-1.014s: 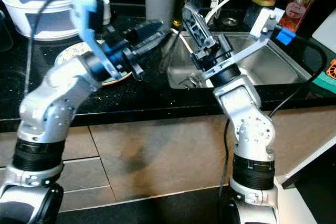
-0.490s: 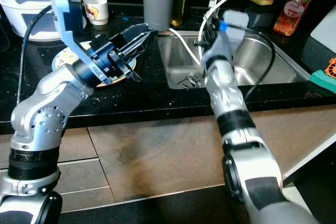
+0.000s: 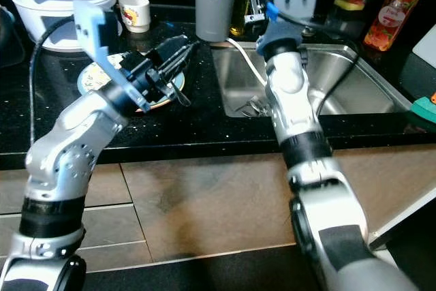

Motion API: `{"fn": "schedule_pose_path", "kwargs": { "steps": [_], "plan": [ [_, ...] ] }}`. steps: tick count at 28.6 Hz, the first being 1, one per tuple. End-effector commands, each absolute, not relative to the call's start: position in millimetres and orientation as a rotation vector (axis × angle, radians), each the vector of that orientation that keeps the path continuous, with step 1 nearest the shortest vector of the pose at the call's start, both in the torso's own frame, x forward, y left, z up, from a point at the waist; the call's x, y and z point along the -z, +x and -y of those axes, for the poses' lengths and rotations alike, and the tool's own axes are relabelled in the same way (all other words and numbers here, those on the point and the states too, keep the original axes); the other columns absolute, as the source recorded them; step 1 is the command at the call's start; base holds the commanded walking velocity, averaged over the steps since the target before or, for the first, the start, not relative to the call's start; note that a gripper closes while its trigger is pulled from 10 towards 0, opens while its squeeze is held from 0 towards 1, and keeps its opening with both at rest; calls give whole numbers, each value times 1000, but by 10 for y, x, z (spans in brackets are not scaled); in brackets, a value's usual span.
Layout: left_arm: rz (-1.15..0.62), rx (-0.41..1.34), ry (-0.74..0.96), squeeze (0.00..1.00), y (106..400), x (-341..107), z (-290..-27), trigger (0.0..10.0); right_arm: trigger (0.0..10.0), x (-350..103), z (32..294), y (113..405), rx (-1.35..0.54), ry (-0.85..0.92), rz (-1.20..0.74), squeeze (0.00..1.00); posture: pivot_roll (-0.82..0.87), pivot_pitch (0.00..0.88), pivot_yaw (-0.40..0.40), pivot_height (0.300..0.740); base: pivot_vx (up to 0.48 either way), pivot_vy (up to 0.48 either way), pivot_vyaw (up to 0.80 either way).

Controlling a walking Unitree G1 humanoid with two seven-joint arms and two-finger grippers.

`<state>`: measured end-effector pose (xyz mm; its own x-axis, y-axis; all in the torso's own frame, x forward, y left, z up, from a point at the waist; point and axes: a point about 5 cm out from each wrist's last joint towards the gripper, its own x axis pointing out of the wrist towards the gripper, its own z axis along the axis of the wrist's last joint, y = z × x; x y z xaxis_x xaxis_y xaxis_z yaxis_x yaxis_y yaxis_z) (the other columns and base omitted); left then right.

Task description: Kitchen organization

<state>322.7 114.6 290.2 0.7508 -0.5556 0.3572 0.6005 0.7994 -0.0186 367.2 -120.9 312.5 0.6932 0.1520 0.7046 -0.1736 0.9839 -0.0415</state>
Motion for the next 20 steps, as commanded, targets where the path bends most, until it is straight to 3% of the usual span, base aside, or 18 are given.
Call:
{"fn": "schedule_pose_path", "kwargs": {
  "steps": [1, 8, 11, 15, 20],
  "plan": [
    [291, 581, -78, 0, 3303, -2847, -1114, 10000, 10000, -3059, 1231, 3640, -184, 76, 754, 0, 114, 0, -72, 740, 0, 0, 0],
    [192, 285, 148, 0, 3553, -2688, -1188, 10000, 10000, -2469, 1153, 3391, -175, 143, 605, 0, 97, 0, -65, 740, 0, 0, 0],
    [166, 280, 133, 0, 3564, -2627, -1161, 10000, 10000, -2406, 1135, 3323, -178, 149, 582, 0, 87, 0, -62, 740, 0, 0, 0],
    [113, 339, -33, 0, 3519, -2559, -1051, 10000, 10000, -2428, 1132, 3271, -183, 156, 561, 0, 89, 0, -66, 740, 0, 0, 0],
    [151, 312, 193, 0, 3383, -2459, -879, 10000, 10000, -2470, 1117, 3276, -190, 155, 558, 0, 106, 0, -73, 740, 0, 0, 0]
  ]
}}
